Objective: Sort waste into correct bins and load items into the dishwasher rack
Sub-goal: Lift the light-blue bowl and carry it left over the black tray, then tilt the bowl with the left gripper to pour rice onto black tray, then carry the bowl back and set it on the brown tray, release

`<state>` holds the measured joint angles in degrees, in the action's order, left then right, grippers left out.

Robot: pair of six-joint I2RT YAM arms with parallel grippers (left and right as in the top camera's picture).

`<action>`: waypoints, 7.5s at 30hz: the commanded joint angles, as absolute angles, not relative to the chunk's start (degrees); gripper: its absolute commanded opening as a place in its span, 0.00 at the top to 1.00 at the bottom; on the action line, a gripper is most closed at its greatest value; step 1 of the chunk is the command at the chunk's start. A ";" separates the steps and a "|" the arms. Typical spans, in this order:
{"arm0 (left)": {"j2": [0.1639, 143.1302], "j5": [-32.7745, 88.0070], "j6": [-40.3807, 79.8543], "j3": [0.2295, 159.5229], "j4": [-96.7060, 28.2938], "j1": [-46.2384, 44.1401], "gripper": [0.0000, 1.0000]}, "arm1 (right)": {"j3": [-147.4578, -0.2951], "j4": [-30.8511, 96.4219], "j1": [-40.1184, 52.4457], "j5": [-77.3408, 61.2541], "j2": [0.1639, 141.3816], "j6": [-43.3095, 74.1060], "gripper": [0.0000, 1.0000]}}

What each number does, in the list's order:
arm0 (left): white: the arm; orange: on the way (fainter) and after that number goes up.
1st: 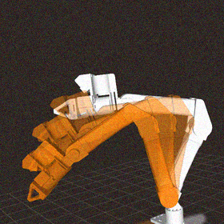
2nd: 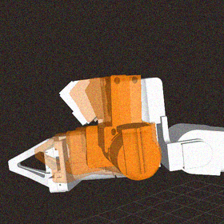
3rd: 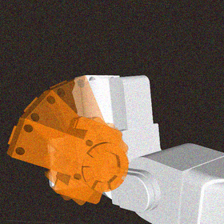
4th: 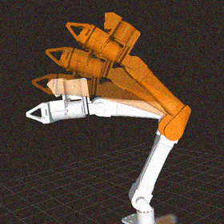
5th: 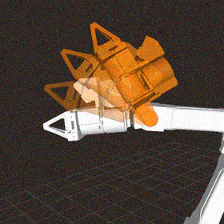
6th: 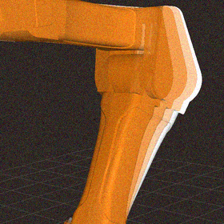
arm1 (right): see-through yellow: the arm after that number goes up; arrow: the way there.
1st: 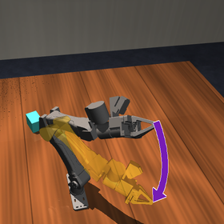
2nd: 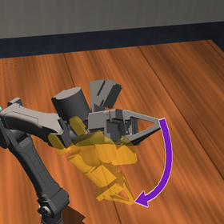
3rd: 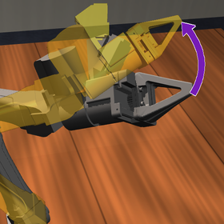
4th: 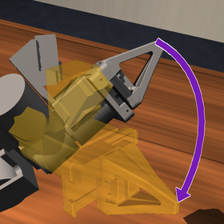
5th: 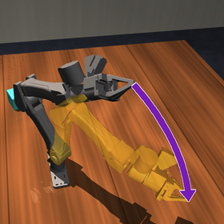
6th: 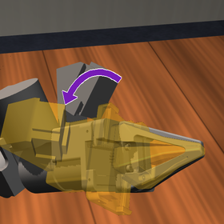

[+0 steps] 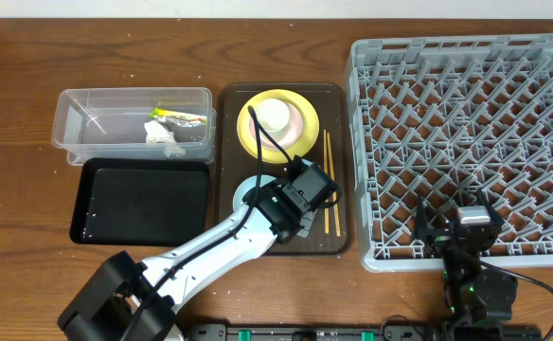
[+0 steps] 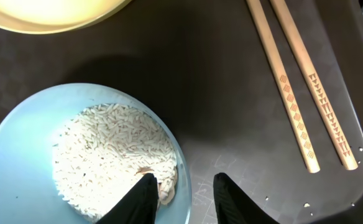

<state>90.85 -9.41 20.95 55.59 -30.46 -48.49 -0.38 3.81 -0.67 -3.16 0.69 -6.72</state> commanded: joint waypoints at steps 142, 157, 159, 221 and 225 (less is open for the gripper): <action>88.16 87.85 -15.16 50.81 -57.78 45.65 0.94 | -0.30 4.03 -0.73 -3.25 0.38 -6.92 0.01; 71.24 66.70 2.55 54.52 -54.22 31.70 0.94 | -0.30 4.03 -0.73 -3.25 0.38 -6.92 0.01; 67.99 61.43 7.86 54.52 -51.07 28.05 0.94 | -0.30 4.05 -0.73 -3.25 0.38 -6.92 0.01; 76.05 13.85 25.12 54.68 -28.10 -19.55 0.85 | -0.30 4.03 -0.73 -3.25 0.38 -6.92 0.01; 69.23 13.80 23.62 54.68 -30.50 -11.73 0.84 | -0.30 4.03 -0.73 -3.25 0.38 -6.92 0.01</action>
<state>73.08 14.50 25.32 53.30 -29.39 -15.88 -0.38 3.81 -0.67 -3.16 0.69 -6.72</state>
